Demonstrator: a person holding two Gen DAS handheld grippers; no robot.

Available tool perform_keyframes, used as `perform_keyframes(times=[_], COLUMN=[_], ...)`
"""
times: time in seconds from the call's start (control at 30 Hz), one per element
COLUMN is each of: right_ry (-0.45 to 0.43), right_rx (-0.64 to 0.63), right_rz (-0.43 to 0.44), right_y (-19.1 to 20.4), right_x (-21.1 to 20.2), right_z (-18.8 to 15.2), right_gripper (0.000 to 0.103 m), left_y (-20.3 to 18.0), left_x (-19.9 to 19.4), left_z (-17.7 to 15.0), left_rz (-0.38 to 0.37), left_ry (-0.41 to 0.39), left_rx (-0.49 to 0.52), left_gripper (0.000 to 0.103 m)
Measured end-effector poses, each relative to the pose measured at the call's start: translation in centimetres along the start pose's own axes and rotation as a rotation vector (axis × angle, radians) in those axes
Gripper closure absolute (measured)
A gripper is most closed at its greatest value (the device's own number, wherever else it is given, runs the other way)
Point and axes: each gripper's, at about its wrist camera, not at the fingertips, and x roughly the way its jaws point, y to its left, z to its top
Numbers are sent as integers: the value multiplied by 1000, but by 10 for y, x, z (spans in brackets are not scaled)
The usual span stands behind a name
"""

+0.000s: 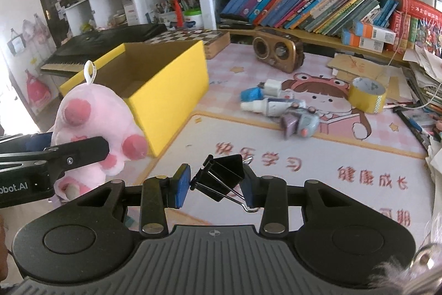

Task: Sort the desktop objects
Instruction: 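Carry the pig with the left gripper while the right gripper carries the clip toward the yellow box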

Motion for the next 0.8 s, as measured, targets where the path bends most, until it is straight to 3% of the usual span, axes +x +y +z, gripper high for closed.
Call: perform_keyframes(times=[0.43, 0.8], right_ry=[28, 45], right_rx=[-1, -28], right_rz=[5, 34], right_y=[73, 107], right_x=[-10, -9], right_z=[-32, -43], right_gripper=[67, 67], left_y=[46, 74], left_x=[-44, -62], left_z=[-25, -38], left_rz=[1, 25], left_ry=[4, 2], left_rx=[-5, -56], left_gripper=[39, 39])
